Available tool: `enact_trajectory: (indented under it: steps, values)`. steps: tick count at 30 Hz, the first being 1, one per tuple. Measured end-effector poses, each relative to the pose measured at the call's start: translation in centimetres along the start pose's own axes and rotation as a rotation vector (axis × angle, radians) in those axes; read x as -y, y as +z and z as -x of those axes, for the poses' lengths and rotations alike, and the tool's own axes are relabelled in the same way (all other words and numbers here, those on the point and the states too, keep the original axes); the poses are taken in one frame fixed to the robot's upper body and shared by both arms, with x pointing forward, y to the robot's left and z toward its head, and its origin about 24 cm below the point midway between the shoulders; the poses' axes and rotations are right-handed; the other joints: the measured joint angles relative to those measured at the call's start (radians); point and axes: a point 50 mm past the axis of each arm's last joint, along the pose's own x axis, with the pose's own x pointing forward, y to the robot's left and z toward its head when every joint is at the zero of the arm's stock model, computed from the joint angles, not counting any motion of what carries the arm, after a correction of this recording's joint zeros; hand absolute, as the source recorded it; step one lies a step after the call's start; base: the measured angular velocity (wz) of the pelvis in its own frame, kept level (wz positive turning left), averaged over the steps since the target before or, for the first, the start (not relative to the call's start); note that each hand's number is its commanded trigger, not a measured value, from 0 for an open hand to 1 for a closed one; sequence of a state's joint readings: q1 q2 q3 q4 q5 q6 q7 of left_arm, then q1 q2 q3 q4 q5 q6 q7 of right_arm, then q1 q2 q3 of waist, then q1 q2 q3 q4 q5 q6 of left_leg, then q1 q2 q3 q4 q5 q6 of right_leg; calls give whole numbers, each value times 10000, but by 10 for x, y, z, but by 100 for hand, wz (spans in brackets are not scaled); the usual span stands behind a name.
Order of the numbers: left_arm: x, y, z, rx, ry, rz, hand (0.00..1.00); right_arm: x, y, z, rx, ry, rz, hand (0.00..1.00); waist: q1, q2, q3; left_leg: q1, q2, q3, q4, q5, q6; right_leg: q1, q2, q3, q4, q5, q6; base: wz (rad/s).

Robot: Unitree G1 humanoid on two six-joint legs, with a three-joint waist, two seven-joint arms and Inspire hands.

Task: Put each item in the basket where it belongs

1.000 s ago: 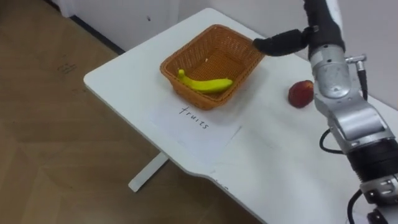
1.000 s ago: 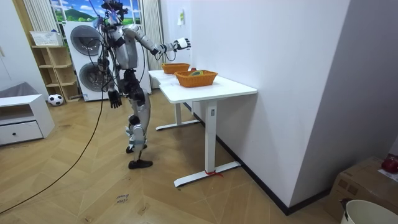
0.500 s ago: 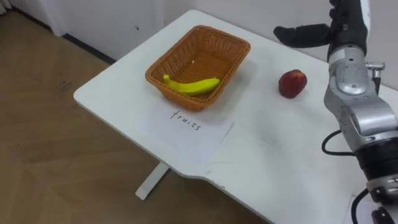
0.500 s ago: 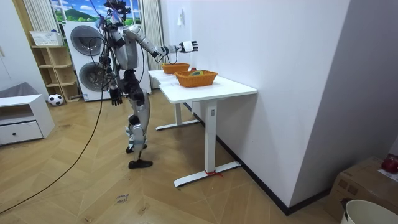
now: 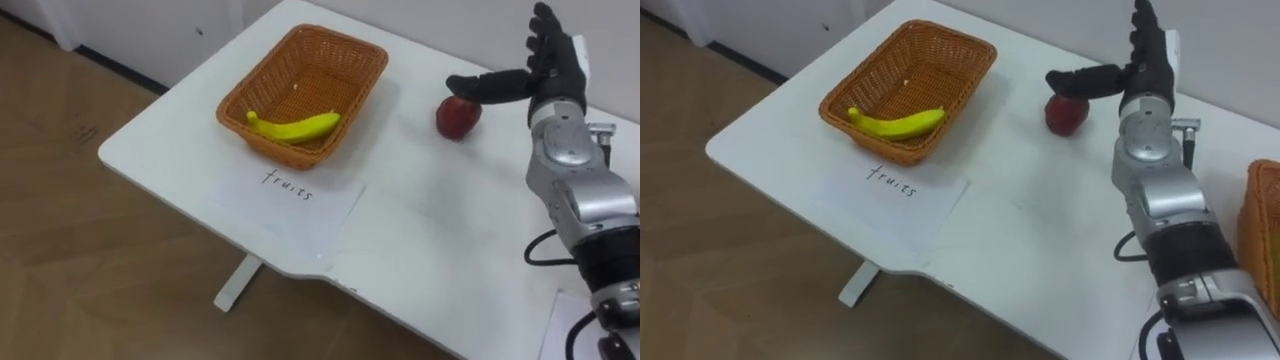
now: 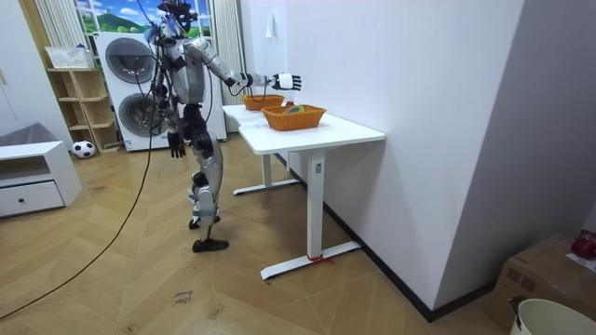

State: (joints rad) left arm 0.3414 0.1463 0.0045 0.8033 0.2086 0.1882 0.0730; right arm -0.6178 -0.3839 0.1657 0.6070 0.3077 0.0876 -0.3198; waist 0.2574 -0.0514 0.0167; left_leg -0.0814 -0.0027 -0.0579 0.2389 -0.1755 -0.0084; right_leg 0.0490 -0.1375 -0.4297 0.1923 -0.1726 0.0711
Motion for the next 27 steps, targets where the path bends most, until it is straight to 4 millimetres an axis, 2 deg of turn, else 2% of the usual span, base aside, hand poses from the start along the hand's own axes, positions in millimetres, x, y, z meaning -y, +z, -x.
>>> enact_trajectory:
  steps: [3,9,11,18,27]
  values:
    - [1,12,-2,411,-26,602,0,-3,3,-5,-46,186,83,0,4,15,22,-273,53,239,-29,19,6,-453,9,190,61,36,-45,-24]
    - [-1,26,-4,776,238,2069,0,-2,3,-9,-266,337,-56,0,12,-146,104,-591,70,265,-51,29,3,-908,-3,207,140,36,-45,-10]
    - [-2,29,-4,842,318,2114,0,-2,6,-11,-248,358,-56,0,26,-188,107,-713,73,264,-54,29,3,-1047,-1,206,136,36,-46,-2]
    - [-2,28,-5,752,207,2696,0,-2,-2,-12,-759,519,-833,0,68,-197,113,-709,66,-43,-127,30,2,-1043,14,150,141,36,-46,2]
    - [-3,42,-8,1146,120,2374,0,2,-13,-12,-1044,325,-573,0,222,-210,135,-813,53,-374,-200,31,-1,-1226,17,172,313,35,-46,3]
